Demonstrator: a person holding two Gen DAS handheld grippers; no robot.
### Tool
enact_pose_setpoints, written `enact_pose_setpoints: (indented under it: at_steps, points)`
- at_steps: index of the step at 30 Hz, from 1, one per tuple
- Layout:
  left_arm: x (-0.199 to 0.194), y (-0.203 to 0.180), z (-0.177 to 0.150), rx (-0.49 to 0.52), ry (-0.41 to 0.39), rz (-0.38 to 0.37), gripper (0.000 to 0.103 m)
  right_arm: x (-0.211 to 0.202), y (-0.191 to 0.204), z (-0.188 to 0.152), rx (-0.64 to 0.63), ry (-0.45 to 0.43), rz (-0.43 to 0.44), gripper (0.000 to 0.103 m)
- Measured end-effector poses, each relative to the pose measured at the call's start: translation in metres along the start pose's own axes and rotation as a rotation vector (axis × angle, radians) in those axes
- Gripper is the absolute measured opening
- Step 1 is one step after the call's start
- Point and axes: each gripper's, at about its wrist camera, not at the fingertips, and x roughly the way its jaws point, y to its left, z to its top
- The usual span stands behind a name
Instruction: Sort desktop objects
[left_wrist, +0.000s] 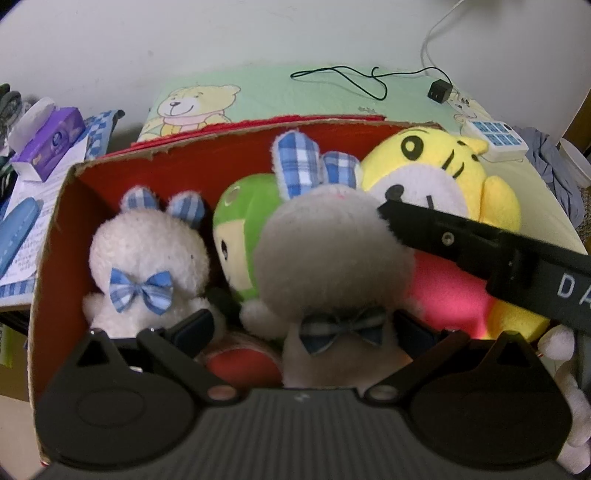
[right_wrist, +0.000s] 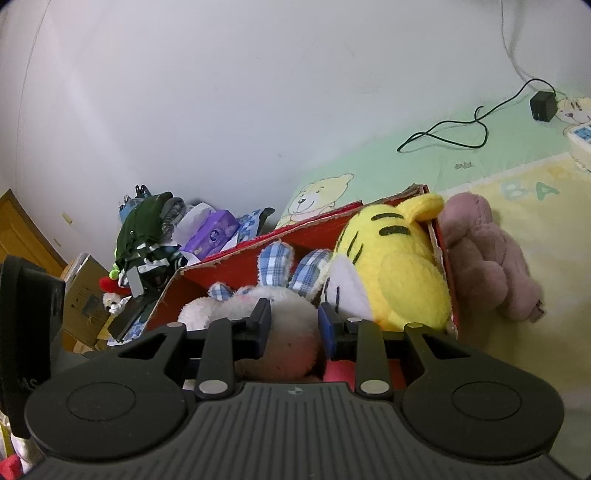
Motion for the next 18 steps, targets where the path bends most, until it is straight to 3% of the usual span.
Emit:
enact_pose_setpoints:
  at_steps: [18]
  points:
    - [0.0016, 0.0008, 0.0000, 0.004, 0.007, 0.002, 0.103, -0.0017, 0.0067, -0.0081, -0.068, -0.038, -0.022, 0.030]
